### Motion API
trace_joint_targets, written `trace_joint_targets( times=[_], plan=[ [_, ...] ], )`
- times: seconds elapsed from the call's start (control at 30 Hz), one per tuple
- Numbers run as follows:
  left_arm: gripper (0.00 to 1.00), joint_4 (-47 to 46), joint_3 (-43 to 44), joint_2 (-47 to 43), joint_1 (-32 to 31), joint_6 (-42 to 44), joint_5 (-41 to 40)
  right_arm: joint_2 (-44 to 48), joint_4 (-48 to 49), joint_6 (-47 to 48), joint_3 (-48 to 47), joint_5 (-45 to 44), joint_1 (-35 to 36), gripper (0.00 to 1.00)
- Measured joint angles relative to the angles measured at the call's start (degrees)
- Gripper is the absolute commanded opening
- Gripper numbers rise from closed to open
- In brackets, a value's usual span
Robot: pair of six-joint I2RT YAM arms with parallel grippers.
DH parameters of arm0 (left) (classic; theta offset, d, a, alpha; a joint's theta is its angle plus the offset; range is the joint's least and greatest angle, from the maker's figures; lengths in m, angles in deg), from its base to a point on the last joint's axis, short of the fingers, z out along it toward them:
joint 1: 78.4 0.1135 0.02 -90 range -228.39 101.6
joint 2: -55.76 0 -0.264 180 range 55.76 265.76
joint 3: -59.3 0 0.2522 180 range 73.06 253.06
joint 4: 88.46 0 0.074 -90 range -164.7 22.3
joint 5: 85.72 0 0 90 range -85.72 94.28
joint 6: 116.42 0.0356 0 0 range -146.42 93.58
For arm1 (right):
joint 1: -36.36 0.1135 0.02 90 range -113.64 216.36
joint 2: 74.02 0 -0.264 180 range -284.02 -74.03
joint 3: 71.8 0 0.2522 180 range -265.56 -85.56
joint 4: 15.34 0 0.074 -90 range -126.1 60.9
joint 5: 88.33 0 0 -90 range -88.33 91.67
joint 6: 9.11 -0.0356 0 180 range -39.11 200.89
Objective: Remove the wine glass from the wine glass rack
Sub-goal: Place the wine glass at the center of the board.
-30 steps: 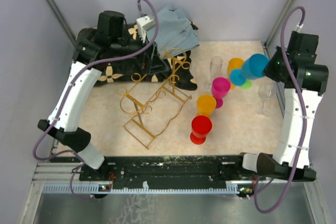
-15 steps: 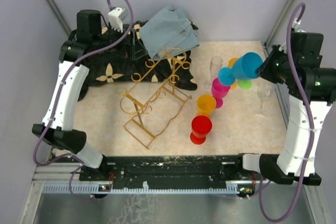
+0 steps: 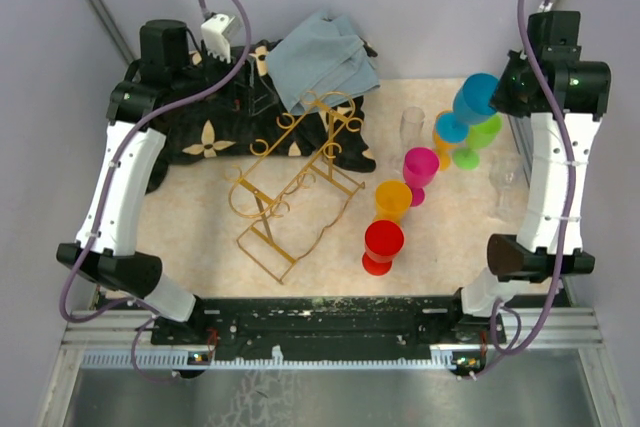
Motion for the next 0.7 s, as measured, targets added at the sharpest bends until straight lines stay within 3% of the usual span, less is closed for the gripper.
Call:
trace_joint_targets(
  times=[0.1,0.33,0.7],
  plan=[
    [0.99,0.0,-0.7,-0.3,0.0,0.4,-0.2,0.2,0.1,0.1,1.0,-2.4,0.0,0.00],
    [0.99,0.0,-1.5,-0.7,0.0,0.6,-0.2,6.7,1.4,0.2,15.1,-6.3,0.0,0.00],
    [0.99,0.6,-1.5,-1.0,0.0,0.8,0.0,8.6,15.0,-0.7,42.7,-7.0,0.0,0.00]
  ],
)
